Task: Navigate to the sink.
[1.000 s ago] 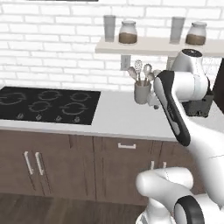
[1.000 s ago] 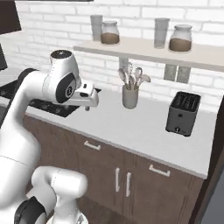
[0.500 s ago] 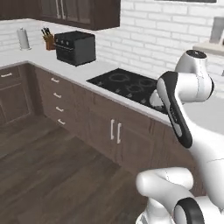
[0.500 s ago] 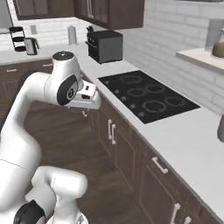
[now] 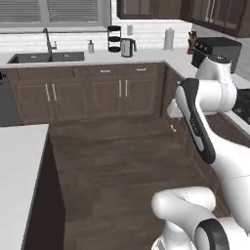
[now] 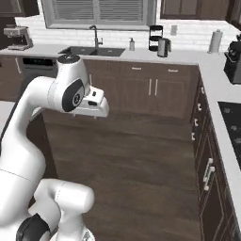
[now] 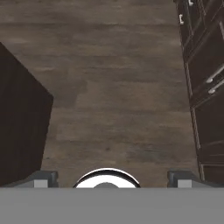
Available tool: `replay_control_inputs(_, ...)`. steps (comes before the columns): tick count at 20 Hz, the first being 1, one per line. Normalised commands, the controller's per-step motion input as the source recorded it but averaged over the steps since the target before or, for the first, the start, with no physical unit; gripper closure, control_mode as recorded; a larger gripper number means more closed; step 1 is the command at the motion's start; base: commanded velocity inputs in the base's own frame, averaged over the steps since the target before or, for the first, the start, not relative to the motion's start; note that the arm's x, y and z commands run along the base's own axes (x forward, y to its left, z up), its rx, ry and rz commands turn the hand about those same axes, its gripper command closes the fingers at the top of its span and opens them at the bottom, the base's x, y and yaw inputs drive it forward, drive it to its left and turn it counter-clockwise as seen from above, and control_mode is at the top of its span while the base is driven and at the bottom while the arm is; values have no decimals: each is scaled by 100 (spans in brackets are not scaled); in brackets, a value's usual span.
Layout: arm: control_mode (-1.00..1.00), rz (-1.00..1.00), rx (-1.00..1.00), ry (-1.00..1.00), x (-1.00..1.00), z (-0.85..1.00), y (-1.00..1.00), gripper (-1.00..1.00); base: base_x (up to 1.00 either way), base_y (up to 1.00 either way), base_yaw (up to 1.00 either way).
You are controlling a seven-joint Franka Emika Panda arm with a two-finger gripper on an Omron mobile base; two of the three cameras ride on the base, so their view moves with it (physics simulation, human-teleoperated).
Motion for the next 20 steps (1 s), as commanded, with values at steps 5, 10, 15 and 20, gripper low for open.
replay_control_inputs(5, 100, 0, 0, 0, 0, 0, 0, -100, -16, 0, 99)
replay_control_inputs(10, 100, 0, 0, 0, 0, 0, 0, -100, 89, -41, 43)
replay_control_inputs(15, 100, 0, 0, 0, 0, 0, 0, -100, 100, -65, 2)
replay_control_inputs(20, 100, 0, 0, 0, 0, 0, 0, -100, 100, -61, 0)
